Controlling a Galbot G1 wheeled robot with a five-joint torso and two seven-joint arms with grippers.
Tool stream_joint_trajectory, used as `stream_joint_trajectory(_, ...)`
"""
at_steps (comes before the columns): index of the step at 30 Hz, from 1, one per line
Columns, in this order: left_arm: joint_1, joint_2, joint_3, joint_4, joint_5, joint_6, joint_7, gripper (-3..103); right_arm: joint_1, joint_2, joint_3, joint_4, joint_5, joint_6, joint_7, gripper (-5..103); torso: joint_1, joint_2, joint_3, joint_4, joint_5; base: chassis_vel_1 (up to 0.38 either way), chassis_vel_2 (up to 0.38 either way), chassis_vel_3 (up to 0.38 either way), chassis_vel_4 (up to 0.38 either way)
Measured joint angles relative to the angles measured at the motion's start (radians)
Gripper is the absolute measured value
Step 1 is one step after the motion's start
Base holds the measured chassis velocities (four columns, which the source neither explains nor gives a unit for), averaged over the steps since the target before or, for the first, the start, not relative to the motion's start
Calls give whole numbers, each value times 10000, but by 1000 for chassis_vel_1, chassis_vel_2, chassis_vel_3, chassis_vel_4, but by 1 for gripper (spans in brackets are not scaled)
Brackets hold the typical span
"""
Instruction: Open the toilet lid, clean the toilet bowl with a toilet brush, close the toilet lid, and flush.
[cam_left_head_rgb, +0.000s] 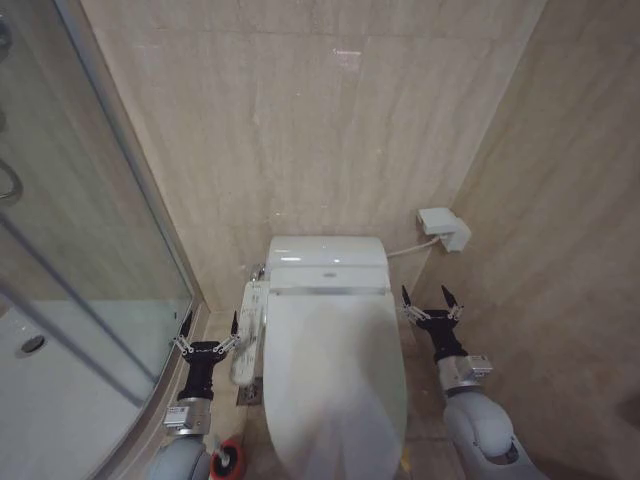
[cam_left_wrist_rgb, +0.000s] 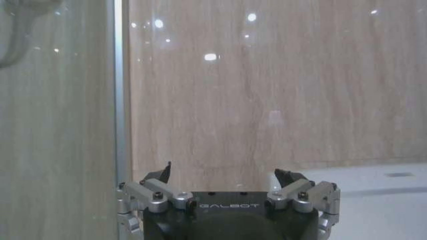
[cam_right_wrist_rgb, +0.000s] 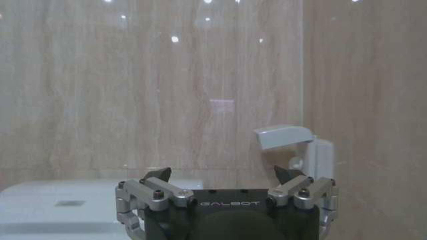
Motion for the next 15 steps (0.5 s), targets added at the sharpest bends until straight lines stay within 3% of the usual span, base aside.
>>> stream_joint_trajectory(15,0,0,0,2,-2,2,1,100,0,0,0,-1,0,0,-1,100,3,-2,2,0,5,328,-329,-327,334)
